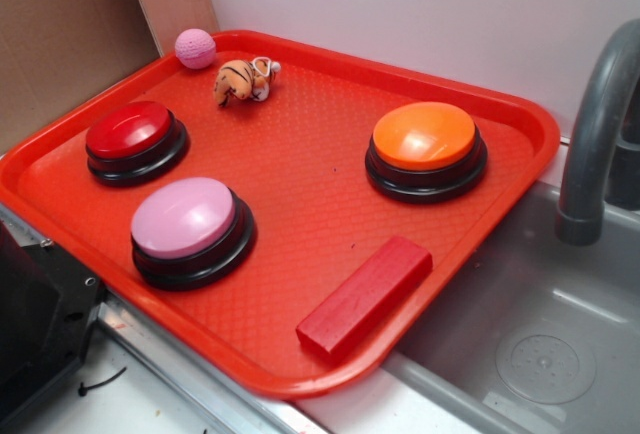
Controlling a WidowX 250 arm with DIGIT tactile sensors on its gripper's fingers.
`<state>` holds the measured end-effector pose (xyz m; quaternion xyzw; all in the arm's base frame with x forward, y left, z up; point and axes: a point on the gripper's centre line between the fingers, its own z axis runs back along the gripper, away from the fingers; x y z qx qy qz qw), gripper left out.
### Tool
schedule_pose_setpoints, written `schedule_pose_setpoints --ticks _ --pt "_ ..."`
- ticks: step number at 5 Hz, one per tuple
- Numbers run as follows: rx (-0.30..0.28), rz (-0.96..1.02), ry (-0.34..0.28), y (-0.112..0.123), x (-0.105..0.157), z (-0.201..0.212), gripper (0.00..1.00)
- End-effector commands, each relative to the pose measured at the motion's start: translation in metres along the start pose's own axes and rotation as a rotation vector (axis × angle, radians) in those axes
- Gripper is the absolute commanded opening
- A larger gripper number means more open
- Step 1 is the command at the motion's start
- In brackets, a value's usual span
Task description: Push the red button.
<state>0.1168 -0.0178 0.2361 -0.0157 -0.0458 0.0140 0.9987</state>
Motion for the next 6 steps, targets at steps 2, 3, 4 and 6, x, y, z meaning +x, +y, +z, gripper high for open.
schedule_pose_setpoints --ticks 2,3,4,6 --pt "-0.043 0.159 0.026 0.042 0.010 -0.024 1.00" --pt "-0.046 0.281 0.013 0.076 0.031 -0.046 1.00" --pt "-0.003 0.346 0.001 0.097 0.045 -0.079 1.00" --pt "0.061 0.338 -0.025 0.114 0.061 -0.143 1.00"
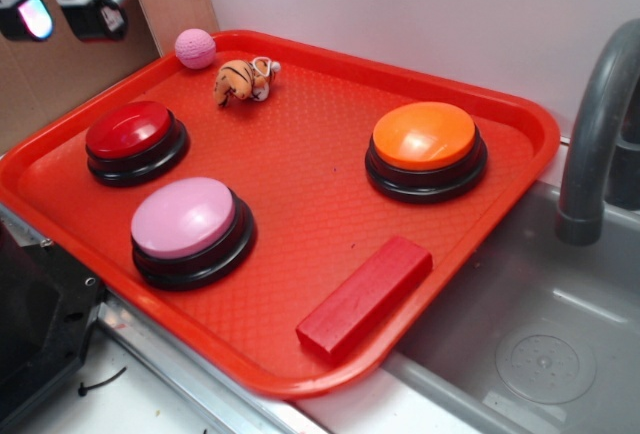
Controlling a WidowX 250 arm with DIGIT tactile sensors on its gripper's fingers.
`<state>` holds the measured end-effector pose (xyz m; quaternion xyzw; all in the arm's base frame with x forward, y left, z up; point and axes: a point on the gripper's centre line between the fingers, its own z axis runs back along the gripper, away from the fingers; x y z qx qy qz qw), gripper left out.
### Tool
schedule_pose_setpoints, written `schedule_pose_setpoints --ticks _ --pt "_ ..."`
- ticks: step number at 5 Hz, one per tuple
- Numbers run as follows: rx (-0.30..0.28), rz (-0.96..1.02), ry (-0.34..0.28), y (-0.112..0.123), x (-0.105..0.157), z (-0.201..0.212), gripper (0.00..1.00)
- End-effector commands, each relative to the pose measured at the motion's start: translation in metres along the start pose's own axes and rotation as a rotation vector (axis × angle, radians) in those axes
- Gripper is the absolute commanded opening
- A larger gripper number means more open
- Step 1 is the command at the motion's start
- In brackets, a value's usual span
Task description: Push the red button.
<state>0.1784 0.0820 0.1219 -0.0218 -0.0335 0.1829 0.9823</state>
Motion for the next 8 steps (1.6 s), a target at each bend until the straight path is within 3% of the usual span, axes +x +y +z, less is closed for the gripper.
schedule_pose_setpoints --ticks 1,4,5,8 --pt "0.065 -0.016 -0.015 0.011 0.015 -0.048 1.00" --pt "0.067 -0.028 0.052 0.011 0.015 -0.075 1.00" --pt "0.072 -0.031 0.058 0.011 0.014 -0.066 1.00" --pt "0.060 -0.032 -0.003 0.010 0.021 -0.018 1.00"
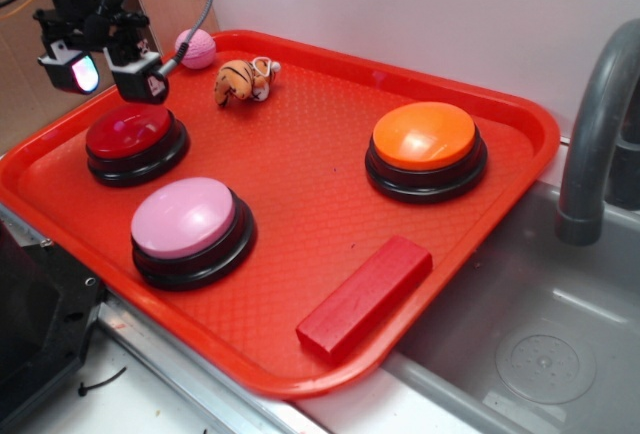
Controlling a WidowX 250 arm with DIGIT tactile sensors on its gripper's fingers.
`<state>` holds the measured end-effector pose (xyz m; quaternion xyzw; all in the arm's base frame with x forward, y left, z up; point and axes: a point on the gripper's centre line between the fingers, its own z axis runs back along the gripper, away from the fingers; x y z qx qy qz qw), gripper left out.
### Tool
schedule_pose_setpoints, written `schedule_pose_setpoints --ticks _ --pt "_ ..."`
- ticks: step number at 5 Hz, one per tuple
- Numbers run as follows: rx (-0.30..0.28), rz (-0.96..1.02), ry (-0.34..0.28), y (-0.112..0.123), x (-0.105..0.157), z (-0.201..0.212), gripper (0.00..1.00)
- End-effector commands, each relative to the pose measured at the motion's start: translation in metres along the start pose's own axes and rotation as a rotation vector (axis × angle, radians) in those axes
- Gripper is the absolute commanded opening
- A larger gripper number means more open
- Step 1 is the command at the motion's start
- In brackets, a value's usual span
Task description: Push the red button.
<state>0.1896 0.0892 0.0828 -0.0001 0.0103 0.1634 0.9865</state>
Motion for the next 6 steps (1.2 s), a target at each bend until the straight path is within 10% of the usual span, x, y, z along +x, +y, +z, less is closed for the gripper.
schedule_pose_setpoints --ticks 1,6 --pt "-0.008 0.005 -0.072 0.005 0.008 0.032 1.00" --pt "-0.017 -0.009 -0.065 0.001 0.000 0.068 1.00"
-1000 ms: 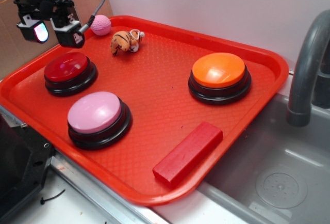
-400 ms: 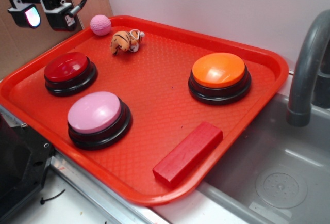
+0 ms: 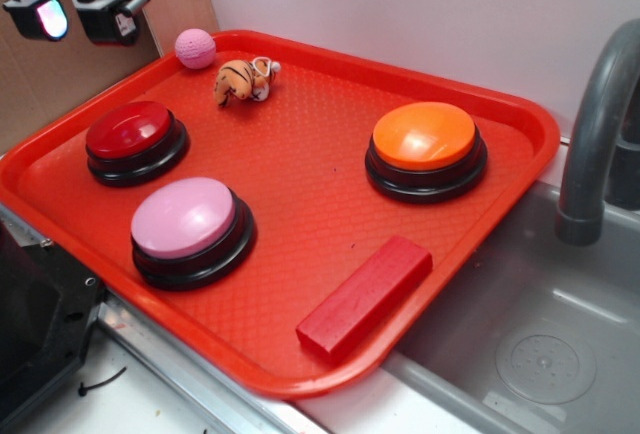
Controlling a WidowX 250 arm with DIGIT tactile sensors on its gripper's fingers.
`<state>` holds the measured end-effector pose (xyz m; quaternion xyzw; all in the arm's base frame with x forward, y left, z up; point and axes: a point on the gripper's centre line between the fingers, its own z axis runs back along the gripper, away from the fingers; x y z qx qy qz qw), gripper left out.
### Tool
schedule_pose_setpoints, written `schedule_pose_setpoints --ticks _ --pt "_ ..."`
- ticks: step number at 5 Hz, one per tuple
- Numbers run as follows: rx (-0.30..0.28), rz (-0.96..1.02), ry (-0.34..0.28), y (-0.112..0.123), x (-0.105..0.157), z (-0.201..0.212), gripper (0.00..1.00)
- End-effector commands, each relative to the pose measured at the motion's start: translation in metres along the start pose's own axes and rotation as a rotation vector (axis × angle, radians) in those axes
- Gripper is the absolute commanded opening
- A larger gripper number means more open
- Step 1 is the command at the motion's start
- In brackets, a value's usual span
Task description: Push the red button.
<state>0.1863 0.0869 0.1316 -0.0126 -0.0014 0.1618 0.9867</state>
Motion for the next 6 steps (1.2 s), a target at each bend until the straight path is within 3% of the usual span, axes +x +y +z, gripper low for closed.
schedule_pose_setpoints --ticks 1,5,6 --pt "0.016 0.007 -0.032 0.002 0.002 0.026 1.00" --pt "0.023 0.040 -0.087 0.007 -0.012 0.059 1.00" --pt "-0.001 0.018 -0.107 0.008 -0.018 0.067 1.00"
